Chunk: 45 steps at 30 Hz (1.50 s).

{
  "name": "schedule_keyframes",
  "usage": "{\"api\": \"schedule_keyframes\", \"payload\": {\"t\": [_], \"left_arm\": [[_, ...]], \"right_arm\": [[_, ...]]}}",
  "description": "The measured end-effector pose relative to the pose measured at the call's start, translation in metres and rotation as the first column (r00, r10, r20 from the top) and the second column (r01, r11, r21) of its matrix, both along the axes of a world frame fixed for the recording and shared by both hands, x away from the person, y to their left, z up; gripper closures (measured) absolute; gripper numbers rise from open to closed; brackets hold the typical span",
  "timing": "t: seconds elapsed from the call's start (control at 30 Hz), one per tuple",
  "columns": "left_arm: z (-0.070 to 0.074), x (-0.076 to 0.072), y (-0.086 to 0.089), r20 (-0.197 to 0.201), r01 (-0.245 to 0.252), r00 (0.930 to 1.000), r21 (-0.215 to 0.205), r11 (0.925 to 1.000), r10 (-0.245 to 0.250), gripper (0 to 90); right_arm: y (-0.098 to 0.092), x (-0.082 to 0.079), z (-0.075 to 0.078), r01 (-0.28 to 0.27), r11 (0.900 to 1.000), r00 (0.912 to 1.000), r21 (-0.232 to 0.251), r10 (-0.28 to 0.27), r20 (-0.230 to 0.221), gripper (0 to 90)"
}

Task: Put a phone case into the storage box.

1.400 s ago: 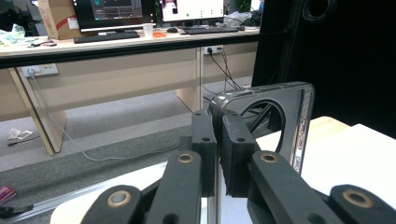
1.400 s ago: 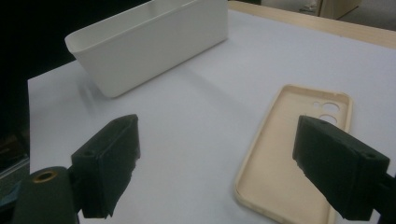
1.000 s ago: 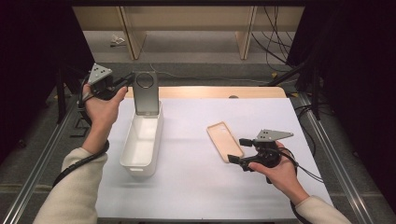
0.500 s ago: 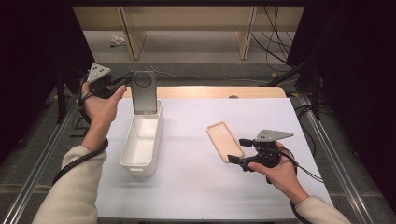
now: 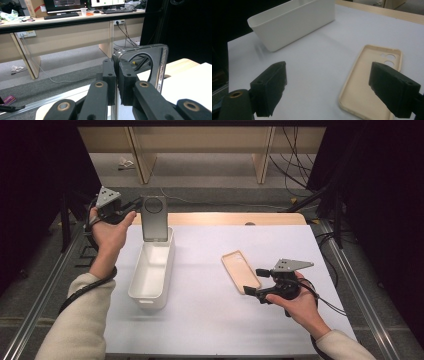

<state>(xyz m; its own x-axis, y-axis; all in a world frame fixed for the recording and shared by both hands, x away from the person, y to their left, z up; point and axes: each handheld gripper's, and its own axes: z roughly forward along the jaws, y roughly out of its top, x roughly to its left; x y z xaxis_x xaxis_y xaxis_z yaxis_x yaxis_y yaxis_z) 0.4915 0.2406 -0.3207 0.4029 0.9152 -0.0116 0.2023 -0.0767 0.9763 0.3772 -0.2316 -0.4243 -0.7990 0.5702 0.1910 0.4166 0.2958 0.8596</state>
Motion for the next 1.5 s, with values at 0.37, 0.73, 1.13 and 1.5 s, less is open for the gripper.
{"api": "schedule_keyframes", "payload": {"t": [0.37, 0.73, 1.13, 1.5], "left_arm": [[-0.010, 0.011, -0.001, -0.019, -0.003, 0.9998, 0.018, 0.9998, 0.004, 84.3], [-0.024, 0.023, 0.000, -0.034, -0.008, 0.9994, 0.030, 0.9995, 0.009, 84.2], [-0.041, 0.032, -0.004, -0.073, -0.013, 0.9972, 0.053, 0.9985, 0.017, 84.1], [-0.054, 0.038, -0.007, -0.107, -0.004, 0.9942, 0.071, 0.9975, 0.012, 84.0]], "right_arm": [[0.000, 0.000, 0.000, -0.001, 1.000, 1.0000, 0.000, 0.001, 0.001, 15.9], [0.000, 0.000, -0.001, -0.004, 1.000, 1.0000, 0.001, 0.004, 0.000, 15.9], [0.001, 0.000, -0.001, -0.005, 1.000, 1.0000, 0.001, 0.005, -0.004, 15.9], [0.001, 0.000, -0.001, -0.009, 1.000, 0.9999, 0.001, 0.009, -0.006, 15.9]]}}
